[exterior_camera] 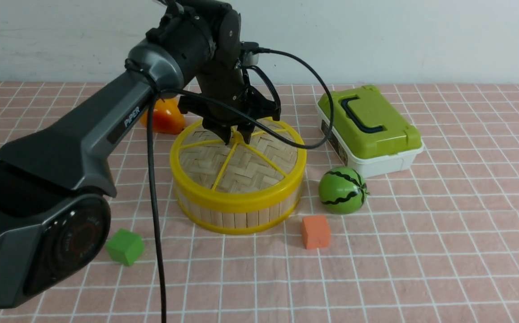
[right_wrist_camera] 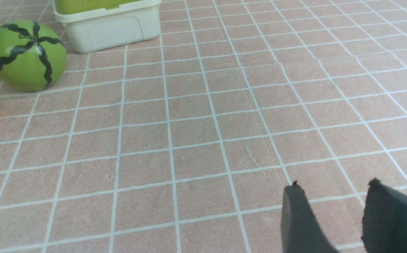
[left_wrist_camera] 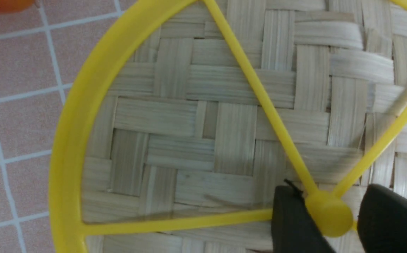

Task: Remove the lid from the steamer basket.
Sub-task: Use the left arm to lift the lid of the steamer

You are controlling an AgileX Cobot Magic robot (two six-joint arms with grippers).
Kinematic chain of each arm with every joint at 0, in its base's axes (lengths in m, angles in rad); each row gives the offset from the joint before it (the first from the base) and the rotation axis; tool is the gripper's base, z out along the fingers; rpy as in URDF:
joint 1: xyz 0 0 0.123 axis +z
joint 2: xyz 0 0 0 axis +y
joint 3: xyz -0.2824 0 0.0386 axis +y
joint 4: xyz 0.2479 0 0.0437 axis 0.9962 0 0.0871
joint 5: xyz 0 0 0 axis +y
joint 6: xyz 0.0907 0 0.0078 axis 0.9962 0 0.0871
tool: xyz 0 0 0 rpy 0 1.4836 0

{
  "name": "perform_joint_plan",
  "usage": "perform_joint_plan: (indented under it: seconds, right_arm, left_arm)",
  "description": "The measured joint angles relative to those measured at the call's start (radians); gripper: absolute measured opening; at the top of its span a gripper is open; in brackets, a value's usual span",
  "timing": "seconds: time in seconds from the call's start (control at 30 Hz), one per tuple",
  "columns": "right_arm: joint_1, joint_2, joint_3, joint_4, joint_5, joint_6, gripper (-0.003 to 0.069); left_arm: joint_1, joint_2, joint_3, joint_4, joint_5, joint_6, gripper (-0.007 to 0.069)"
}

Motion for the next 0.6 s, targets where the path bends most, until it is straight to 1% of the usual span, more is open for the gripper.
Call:
perform_joint_plan:
  seconds: [0.07,0.1,0.17,0.5,0.57,0.6]
  right_arm:
    - [0.0,0.0,0.0,0.0,0.0,0.0,0.0241]
    - [0.0,0.0,0.0,0.0,0.0,0.0,0.0241]
    - [0.0,0.0,0.0,0.0,0.0,0.0,0.0241]
    - [0.0,0.0,0.0,0.0,0.0,0.0,0.0241]
    - [0.0,0.0,0.0,0.0,0.0,0.0,0.0241]
    - [0.0,0.0,0.0,0.0,0.0,0.0,0.0241]
  left_arm:
    - [0.0,0.0,-0.002,0.009,0.002,0.002,0.0171]
    - [0.0,0.0,-0.002,0.008,0.002,0.002,0.0116]
    - [-0.001,0.0,-0.002,0.01,0.002,0.002,0.0102]
    - [-0.001,-0.033,-0.002,0.018,0.005,0.003,0.0103]
    - [-0.001,-0.067,-0.008,0.031,0.005,0.017,0.0103]
    - [-0.001,-0.111,-0.02,0.06,0.005,0.039,0.0103]
